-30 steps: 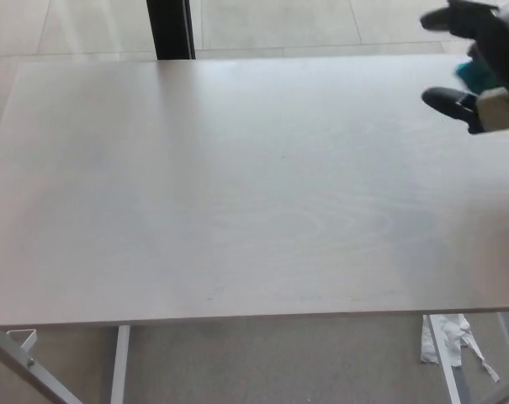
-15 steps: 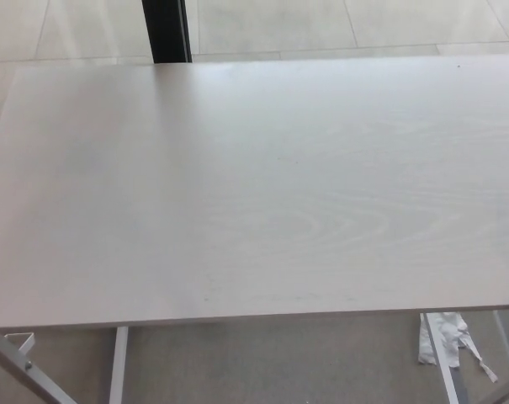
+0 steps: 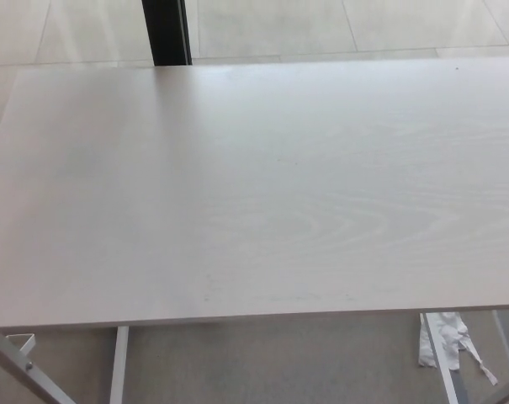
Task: The robot uses its right hand to pick up a cube kept in the middle of the desk infront of it and hands it to a person
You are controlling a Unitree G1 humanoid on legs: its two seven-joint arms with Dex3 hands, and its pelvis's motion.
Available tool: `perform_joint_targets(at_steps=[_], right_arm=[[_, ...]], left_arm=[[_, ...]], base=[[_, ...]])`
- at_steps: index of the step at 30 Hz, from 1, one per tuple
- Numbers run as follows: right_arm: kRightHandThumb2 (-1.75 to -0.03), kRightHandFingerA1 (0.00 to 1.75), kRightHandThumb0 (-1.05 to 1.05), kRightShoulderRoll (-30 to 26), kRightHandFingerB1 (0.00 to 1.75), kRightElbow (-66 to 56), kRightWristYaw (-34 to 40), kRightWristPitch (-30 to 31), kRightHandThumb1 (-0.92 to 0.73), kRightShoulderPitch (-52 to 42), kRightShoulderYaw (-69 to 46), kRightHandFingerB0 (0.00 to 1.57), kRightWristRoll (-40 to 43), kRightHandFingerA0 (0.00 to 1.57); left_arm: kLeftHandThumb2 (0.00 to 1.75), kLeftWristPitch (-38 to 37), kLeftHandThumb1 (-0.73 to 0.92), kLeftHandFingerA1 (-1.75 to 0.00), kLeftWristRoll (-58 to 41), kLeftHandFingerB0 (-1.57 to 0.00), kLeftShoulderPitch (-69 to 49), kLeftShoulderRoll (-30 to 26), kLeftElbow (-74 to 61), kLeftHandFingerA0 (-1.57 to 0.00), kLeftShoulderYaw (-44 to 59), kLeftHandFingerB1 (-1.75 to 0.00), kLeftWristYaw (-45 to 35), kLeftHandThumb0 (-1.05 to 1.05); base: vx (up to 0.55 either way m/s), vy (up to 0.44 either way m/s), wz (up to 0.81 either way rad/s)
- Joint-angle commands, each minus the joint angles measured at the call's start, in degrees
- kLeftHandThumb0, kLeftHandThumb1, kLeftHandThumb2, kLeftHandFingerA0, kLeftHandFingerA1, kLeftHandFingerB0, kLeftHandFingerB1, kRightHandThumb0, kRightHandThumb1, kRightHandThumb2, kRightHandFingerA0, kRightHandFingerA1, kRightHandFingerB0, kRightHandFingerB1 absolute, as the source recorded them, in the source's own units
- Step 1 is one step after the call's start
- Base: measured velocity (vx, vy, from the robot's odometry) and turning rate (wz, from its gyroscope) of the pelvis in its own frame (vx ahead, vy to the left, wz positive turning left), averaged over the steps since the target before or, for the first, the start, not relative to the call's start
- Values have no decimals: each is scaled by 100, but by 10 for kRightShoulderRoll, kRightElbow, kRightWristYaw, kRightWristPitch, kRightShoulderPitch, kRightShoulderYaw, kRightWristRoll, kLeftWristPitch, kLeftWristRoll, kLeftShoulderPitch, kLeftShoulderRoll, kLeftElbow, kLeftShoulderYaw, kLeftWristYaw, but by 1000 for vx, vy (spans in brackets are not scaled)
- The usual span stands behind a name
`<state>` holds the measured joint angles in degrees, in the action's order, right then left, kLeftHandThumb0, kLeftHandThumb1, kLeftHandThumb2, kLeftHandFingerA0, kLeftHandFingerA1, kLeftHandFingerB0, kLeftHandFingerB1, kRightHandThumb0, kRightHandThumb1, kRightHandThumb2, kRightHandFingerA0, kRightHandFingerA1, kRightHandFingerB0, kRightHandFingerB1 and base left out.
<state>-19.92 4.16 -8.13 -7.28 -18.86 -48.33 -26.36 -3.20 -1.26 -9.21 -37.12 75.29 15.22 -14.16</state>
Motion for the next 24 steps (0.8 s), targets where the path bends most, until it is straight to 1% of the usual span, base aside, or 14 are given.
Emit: perform_joint_targets(at_steps=[1,2,4,7,8,9,10,13,14,15,19,20,22,24], right_arm=[[-62,113,-57,26,66,185,229,-160,-71,-23,-106,92,103,119],[-64,103,-63,11,57,230,252,-97,-75,-5,-60,95,49,123],[-63,100,-63,1,56,260,261,-88,-75,7,-49,96,44,124],[-63,103,-62,9,81,352,290,28,-76,105,-52,92,77,124],[-63,102,-57,6,101,395,293,39,-77,127,-60,92,96,112],[-63,107,-57,2,101,416,290,54,-79,133,-60,92,101,107],[-63,105,-57,-5,88,433,274,89,-79,134,-59,78,101,88],[-62,115,-54,-14,84,487,277,84,-74,139,-61,71,113,71],[-62,114,-57,-7,88,489,276,63,-75,123,-43,76,98,87],[-63,106,-59,-8,74,488,253,68,-76,112,-25,65,85,93],[-62,87,-56,-10,64,535,148,16,-74,96,-19,82,126,103],[-101,79,-55,-21,72,562,84,-3,-61,81,-3,78,123,83],[-62,77,-59,-36,57,580,35,-11,-71,65,26,85,111,86],[-62,77,-59,-40,57,589,36,-15,-71,67,30,85,116,86]], left_arm=[[71,1,92,-49,-19,-39,-15,-14,7,-38,25,-37,13,-84],[120,3,79,-59,-17,-26,-11,-12,7,-37,23,-47,15,-80],[74,2,92,-51,-18,-39,-11,-11,7,-40,24,-39,14,-83],[74,2,92,-53,-24,-40,-13,-13,4,-41,31,-38,7,-86],[121,3,81,-58,-20,-31,-13,-14,3,-32,27,-50,8,-86],[74,4,92,-51,-19,-40,-12,-14,3,-38,28,-38,9,-84],[74,6,92,-50,-21,-40,-10,-14,4,-39,31,-38,9,-84],[72,3,92,-50,-16,-38,-8,-15,4,-37,29,-37,11,-85],[119,3,77,-59,-18,-25,-7,-15,5,-37,31,-47,11,-80],[73,1,92,-53,-19,-40,-7,-15,4,-42,33,-38,9,-87],[73,11,92,-49,-19,-39,-1,-27,5,-41,38,-38,4,-84],[121,12,81,-57,-9,-34,2,-29,4,-28,28,-51,7,-87],[73,12,92,-51,-5,-42,8,-29,4,-42,26,-38,12,-87],[73,12,92,-51,-5,-42,11,-29,4,-42,25,-38,12,-87]], base=[[0,0,0],[0,0,0],[0,0,0],[0,0,0],[0,0,0],[0,0,0],[0,0,0],[0,0,0],[0,0,0],[0,0,0],[0,0,0],[0,0,0],[0,0,0],[0,0,0]])
